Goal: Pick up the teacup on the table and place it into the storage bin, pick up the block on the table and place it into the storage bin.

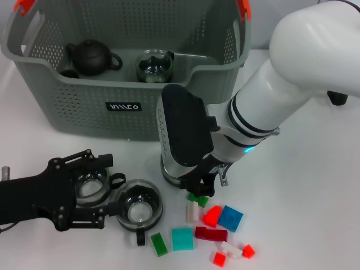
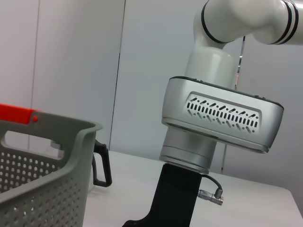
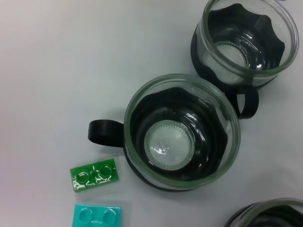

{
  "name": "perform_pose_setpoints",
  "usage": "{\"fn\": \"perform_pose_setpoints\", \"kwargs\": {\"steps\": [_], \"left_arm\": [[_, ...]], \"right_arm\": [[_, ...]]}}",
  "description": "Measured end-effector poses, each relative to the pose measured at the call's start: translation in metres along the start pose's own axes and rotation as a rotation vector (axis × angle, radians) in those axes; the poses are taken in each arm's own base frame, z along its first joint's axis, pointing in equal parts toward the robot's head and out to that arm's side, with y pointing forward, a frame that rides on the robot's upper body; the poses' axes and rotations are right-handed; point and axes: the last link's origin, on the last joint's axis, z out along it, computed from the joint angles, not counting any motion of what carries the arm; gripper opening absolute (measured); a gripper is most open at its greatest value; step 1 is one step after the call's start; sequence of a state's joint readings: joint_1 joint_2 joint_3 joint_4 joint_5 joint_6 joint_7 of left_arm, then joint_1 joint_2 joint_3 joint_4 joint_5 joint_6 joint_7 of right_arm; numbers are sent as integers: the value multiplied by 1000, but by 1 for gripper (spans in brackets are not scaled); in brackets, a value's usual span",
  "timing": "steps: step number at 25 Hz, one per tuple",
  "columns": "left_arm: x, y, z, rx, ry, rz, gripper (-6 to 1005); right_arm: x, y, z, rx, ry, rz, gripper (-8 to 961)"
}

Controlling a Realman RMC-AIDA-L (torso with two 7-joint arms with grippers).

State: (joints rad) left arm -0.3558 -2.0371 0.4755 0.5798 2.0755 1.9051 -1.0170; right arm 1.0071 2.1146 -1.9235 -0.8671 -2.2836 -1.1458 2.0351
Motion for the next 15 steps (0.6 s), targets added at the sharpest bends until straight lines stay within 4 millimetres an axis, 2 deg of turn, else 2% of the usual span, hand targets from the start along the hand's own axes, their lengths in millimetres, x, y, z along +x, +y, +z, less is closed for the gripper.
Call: {"fn": "perform_pose_setpoints", "kwargs": {"steps": [6,11,15], "left_arm": [[1,-1,-2,13,8,0,933],[1,0,-2,8,11,1,933],[1,0,-2,4,7,0,933]], "right_arm": [[1,0,-2,-8,1,6,60],[0,0,-9,-16,-15,20,59],[2,-3,-28,-37,-66,70,59]]}}
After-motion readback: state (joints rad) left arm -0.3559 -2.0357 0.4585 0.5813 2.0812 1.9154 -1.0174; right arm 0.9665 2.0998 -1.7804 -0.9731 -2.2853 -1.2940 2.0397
